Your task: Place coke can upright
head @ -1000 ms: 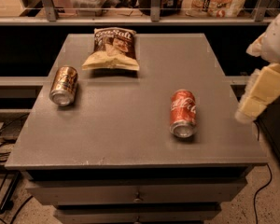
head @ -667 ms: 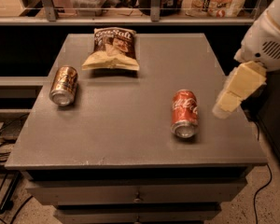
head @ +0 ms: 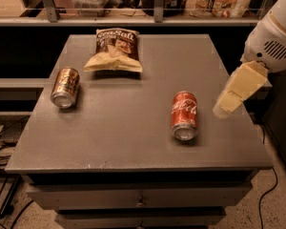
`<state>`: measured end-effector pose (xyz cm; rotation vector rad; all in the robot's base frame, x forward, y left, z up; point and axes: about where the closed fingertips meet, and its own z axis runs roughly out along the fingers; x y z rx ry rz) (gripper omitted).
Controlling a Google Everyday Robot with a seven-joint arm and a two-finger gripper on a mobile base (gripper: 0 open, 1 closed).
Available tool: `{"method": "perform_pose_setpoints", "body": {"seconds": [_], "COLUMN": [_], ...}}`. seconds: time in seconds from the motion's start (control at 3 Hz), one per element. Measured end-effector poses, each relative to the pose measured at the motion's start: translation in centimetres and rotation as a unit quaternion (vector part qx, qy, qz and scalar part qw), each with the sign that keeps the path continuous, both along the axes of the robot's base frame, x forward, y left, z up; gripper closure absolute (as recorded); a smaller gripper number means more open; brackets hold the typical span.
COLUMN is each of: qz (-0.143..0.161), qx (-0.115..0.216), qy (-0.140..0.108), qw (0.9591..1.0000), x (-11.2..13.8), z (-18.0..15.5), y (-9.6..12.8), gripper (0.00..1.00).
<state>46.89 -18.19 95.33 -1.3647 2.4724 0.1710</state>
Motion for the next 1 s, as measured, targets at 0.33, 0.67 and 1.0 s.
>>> {"method": "perform_pose_setpoints", "body": {"seconds": [0.33, 0.67, 1.0], "qz": [-0.026, -0.068, -0.128], "qx": [0.009, 0.03, 0.053], "qy": [0.028, 0.074, 0.116], "qw": [0.9992, 0.9945, 0.9835], "x": [1.0, 1.9, 2.4], "z": [-1.2, -3.5, -5.6], "y": [0.6, 1.7, 3.1], "gripper": [0.0, 0.0, 0.0]}}
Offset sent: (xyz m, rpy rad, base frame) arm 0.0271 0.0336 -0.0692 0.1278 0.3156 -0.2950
